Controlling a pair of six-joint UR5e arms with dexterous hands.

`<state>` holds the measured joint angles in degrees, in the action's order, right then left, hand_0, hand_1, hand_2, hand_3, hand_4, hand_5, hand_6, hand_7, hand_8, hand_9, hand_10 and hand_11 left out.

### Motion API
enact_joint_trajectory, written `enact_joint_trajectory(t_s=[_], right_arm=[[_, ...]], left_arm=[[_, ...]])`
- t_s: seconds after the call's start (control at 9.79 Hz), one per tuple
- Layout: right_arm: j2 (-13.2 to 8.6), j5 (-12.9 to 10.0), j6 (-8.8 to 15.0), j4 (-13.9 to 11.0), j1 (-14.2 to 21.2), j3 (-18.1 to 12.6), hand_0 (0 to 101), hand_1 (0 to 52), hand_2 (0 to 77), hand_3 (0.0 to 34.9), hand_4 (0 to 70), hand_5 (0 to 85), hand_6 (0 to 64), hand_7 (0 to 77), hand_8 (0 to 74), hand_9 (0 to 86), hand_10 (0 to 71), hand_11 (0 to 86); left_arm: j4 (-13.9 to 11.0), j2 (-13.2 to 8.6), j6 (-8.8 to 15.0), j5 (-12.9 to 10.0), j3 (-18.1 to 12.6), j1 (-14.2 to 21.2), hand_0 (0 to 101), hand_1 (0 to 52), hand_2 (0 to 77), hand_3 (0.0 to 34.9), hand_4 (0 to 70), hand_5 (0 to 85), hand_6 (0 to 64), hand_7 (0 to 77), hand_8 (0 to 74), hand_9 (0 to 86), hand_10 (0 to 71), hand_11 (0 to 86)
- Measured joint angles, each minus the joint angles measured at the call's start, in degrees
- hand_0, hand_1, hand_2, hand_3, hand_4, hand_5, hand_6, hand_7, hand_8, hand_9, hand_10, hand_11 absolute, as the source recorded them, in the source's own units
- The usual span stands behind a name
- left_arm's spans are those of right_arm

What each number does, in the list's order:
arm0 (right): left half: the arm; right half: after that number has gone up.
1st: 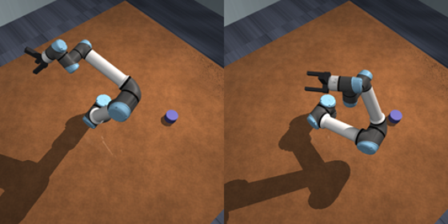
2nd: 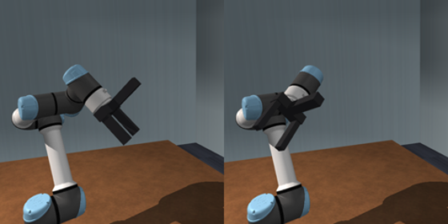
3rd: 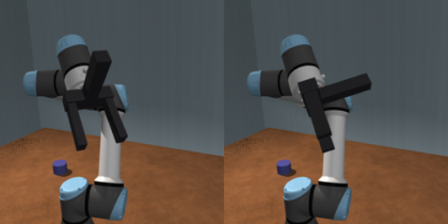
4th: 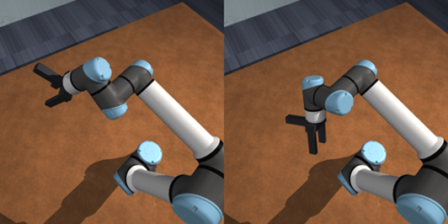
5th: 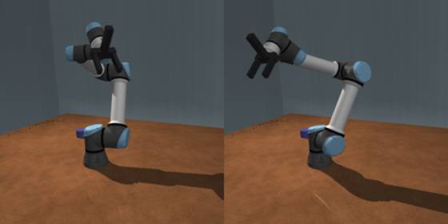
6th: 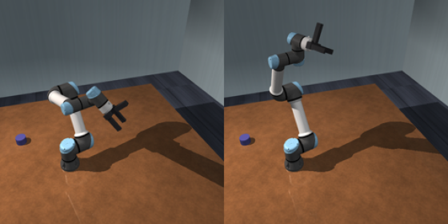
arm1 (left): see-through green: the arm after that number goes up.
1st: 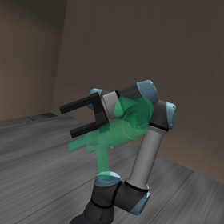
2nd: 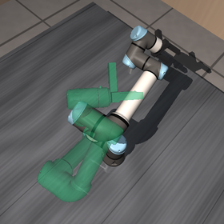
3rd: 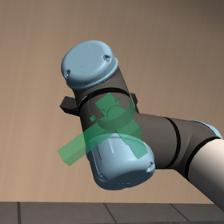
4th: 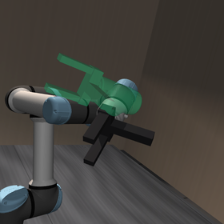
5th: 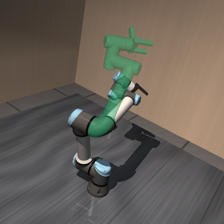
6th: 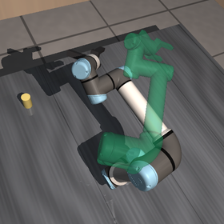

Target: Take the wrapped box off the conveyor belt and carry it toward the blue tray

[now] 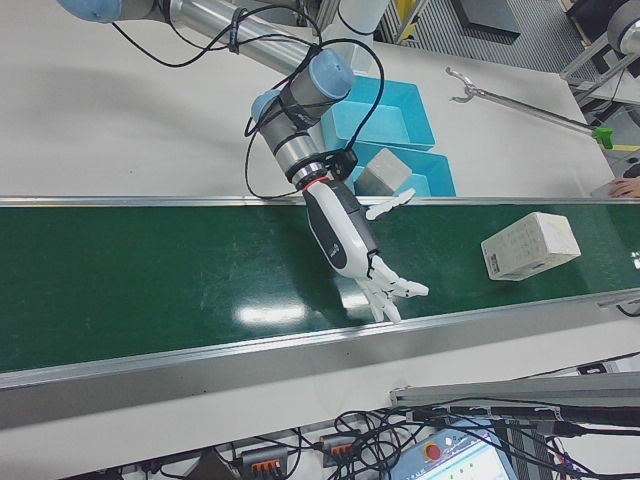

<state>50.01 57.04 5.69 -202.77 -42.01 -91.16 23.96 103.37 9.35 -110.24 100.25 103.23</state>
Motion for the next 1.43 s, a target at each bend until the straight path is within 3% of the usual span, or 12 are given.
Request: enact_joint_trajectory(t_s=[1.43], right_arm=[[0.09,0.0,0.0,0.01,0.0,0.35,47,10.4,3.3,0.0,16.4,17.5,10.9,25.6,2.7,5.4,0.0,1.1]], left_arm=[[0.0,0.0,0.0,0.0,0.0,0.0,0,0.0,0.5,0.0,0.0,1.1,0.5,0.5,1.1,0.5,0.5,0.5]])
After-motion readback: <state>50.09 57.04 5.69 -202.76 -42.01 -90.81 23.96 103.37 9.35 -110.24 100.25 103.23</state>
